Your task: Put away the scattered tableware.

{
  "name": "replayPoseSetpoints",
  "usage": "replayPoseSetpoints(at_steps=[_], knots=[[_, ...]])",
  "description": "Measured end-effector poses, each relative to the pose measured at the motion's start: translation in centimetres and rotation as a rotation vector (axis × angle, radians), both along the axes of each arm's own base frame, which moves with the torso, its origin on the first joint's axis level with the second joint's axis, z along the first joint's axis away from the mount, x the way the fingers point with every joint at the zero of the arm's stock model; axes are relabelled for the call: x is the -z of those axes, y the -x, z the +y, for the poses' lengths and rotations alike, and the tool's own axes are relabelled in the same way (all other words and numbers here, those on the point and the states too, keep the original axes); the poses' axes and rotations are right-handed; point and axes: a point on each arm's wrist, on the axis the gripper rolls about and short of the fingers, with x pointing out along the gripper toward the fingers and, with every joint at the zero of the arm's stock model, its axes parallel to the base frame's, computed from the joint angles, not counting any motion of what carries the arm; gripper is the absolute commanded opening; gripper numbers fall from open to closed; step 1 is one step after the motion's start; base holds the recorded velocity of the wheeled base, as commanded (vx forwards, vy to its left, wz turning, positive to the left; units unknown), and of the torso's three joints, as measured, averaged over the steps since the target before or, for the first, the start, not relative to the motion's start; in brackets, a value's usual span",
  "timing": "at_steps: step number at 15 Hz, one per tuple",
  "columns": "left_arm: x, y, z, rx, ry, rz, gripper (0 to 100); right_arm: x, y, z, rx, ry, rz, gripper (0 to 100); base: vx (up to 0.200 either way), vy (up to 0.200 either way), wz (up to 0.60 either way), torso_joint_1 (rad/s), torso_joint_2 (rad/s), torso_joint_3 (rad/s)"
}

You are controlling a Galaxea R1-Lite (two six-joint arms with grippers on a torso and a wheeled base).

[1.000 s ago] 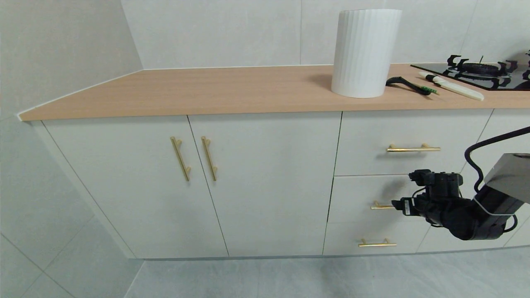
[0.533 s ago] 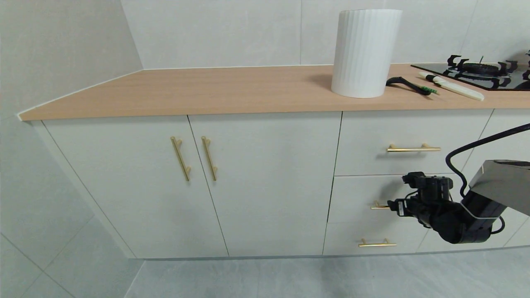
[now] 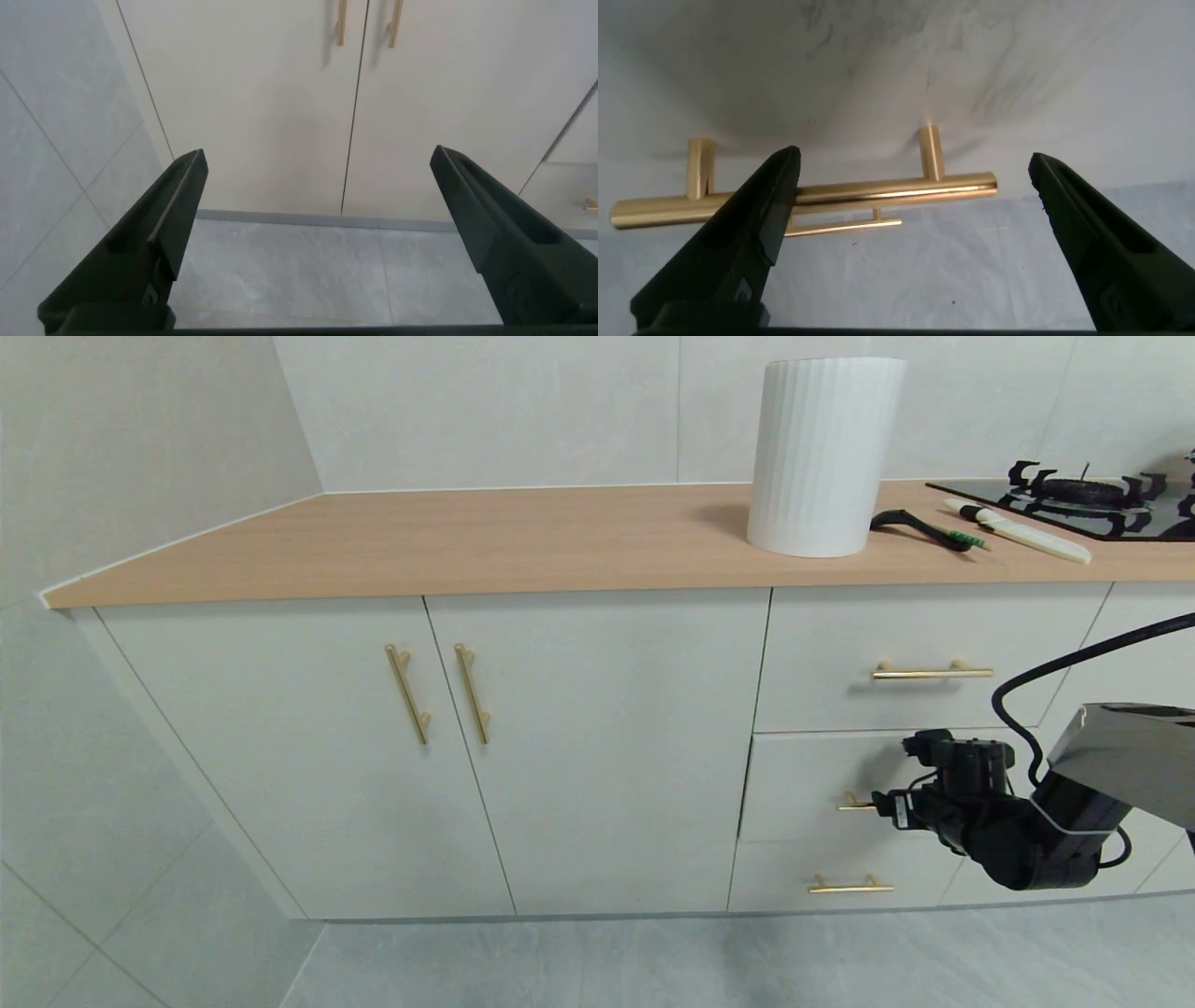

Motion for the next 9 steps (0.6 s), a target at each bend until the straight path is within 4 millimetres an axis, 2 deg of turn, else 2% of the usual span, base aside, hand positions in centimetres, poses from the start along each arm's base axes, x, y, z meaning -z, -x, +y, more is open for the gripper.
replayPoseSetpoints(at_steps=[5, 9], knots=[[0.0, 0.0, 0.0, 0.000, 0.000, 0.000, 100, 0.4, 0.7, -0.1, -0.001, 0.003, 0.047, 100, 0.000, 0.000, 0.00, 0.000, 0.00, 0.000], [0.0, 0.0, 0.0, 0.000, 0.000, 0.000, 100, -1.2, 3.1, 0.2, -0.045, -0.016, 0.112, 100, 0.000, 0.000, 0.00, 0.000, 0.00, 0.000]])
